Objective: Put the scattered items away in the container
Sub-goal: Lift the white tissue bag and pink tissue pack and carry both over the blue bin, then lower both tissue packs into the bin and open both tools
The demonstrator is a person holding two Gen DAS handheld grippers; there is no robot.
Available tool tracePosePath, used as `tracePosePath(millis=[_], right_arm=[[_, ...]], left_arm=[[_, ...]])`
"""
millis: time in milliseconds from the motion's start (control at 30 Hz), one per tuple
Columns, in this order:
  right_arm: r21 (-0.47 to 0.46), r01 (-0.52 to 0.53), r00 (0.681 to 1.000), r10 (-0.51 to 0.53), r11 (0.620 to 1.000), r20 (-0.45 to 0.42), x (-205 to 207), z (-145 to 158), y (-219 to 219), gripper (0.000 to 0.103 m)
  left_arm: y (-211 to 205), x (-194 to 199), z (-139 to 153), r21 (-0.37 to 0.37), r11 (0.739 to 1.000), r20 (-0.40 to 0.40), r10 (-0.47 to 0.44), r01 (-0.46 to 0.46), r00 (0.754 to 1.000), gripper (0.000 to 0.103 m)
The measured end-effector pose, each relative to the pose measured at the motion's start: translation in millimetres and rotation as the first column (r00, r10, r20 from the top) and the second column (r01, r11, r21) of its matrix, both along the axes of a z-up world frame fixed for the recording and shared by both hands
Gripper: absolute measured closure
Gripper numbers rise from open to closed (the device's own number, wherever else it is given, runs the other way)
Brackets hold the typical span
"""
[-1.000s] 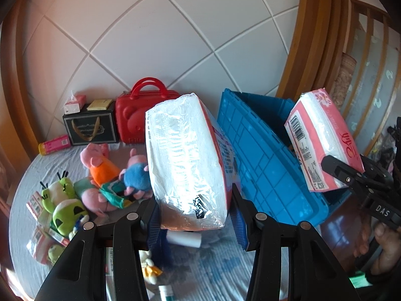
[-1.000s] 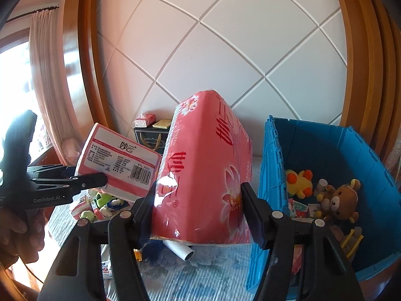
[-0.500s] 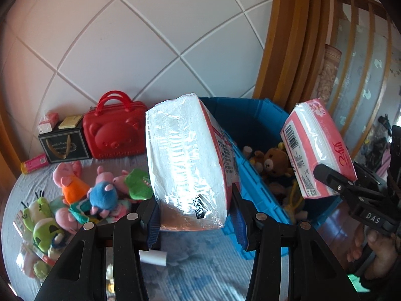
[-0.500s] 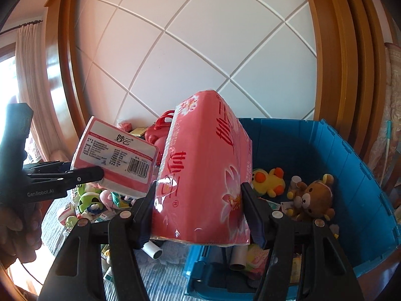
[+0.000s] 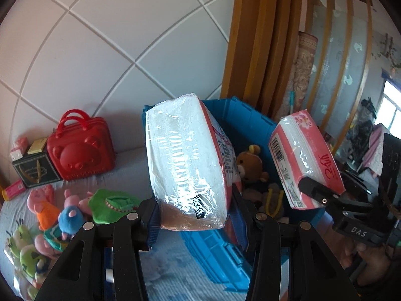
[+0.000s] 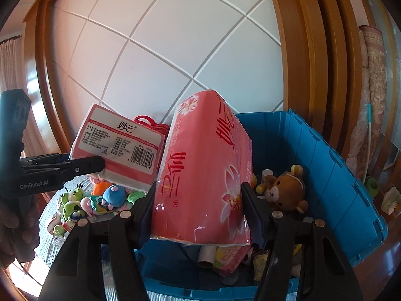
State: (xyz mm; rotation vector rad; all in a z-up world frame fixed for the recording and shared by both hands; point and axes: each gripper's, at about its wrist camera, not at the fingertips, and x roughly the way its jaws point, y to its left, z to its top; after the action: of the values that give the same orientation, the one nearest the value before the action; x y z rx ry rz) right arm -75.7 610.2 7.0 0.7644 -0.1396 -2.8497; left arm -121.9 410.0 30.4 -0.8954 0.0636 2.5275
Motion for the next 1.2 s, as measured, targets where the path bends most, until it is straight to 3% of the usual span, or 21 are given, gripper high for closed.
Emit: tracePosePath(millis=[533, 1200], right_arm=[[-0.005, 0.129, 0.990, -0.129, 0.992, 0.060, -16.9, -20.9, 61.6, 0.042], [-0.012, 0.180, 0.981, -0.179, 0.984, 0.081, -30.1, -27.0, 82.1, 0.042]], left_arm=[[77.7, -30.2, -1.6, -0.036, 0.994, 0.020, -0.106, 0.107, 0.994, 0.056], [116.8, -60.2, -2.1, -0.042, 0.988, 0.020, -0.151, 0.152, 0.988, 0.056]])
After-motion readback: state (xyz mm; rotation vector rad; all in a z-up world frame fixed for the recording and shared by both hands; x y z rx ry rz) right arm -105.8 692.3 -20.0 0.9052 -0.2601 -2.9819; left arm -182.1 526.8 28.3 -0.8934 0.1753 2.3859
